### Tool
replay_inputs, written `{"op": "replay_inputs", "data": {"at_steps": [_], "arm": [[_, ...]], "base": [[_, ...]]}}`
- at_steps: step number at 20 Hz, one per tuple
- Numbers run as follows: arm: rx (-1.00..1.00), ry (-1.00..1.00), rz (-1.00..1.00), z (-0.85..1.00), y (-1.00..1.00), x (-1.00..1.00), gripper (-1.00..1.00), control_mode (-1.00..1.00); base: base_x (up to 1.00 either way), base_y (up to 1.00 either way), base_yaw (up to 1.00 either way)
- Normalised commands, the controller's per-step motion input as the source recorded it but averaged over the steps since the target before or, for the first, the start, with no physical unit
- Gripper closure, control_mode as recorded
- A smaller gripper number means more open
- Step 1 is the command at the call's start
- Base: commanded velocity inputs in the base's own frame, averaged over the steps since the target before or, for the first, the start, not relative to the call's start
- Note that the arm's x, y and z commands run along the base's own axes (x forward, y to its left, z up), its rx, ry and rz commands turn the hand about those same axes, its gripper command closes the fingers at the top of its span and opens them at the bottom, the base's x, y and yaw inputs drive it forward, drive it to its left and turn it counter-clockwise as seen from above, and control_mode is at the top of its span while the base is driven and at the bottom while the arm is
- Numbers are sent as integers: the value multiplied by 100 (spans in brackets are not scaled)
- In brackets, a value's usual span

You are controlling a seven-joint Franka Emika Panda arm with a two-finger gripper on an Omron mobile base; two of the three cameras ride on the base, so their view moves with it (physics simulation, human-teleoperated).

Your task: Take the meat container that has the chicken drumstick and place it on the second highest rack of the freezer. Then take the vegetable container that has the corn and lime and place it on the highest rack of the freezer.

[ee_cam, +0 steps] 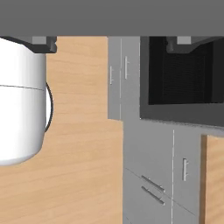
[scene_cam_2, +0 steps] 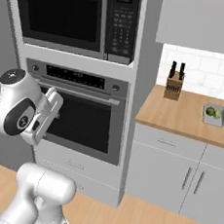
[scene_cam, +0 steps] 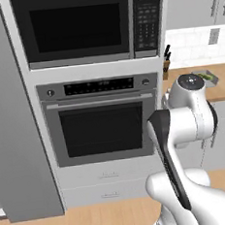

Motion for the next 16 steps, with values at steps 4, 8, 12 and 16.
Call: {"op": "replay_inputs", "data": {"at_steps": [4,8,12,16], "arm": [[0,0,0,0,0,0,-100,100],[0,0,0,0,0,0,-100,100],[0,0,0,0,0,0,-100,100],[0,0,0,0,0,0,-100,100]], "base": [[2,-73,-1],[6,-62,-1],[14,-51,-6],[20,-49,-10]]}}
